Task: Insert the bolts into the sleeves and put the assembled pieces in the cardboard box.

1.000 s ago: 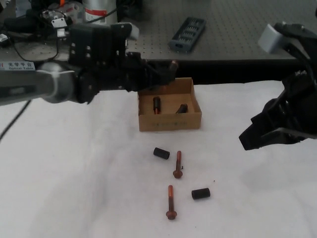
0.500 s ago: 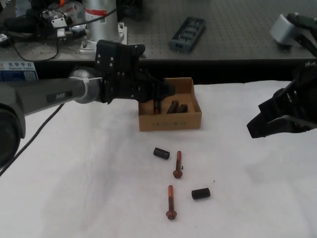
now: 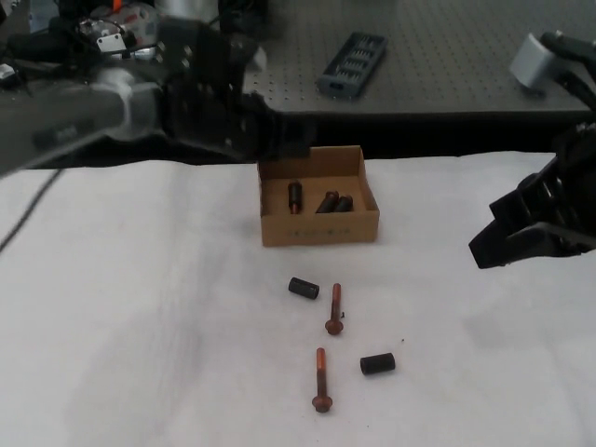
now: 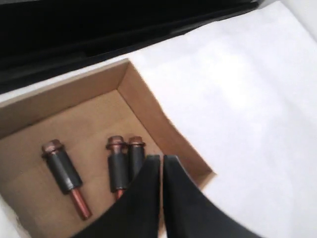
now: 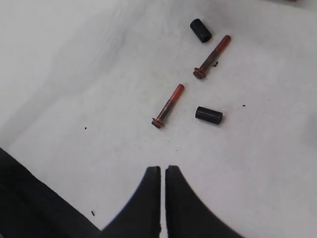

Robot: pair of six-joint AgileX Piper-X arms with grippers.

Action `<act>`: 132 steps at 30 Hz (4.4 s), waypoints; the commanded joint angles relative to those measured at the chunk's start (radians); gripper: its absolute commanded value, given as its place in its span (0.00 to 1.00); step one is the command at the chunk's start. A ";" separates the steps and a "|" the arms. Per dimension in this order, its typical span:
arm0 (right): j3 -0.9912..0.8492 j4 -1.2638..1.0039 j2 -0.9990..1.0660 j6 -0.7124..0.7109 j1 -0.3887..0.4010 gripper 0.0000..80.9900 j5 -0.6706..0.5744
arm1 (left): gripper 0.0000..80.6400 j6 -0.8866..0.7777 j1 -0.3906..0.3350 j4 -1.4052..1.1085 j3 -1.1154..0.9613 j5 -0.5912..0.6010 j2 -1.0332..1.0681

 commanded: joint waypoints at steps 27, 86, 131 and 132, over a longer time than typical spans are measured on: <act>-0.004 0.172 0.003 -0.300 -0.006 0.04 -0.009 | 0.01 0.471 0.066 0.870 0.439 -0.012 -0.903; -0.004 -0.277 0.508 -1.018 0.217 0.40 0.325 | 0.01 0.337 0.066 0.711 0.830 -0.010 -1.590; -0.004 -0.344 0.663 -1.085 0.214 0.40 0.335 | 0.01 0.324 0.066 0.712 0.830 -0.034 -1.590; -0.004 -0.344 0.668 -1.085 0.214 0.40 0.335 | 0.01 0.324 0.066 0.712 0.830 -0.034 -1.590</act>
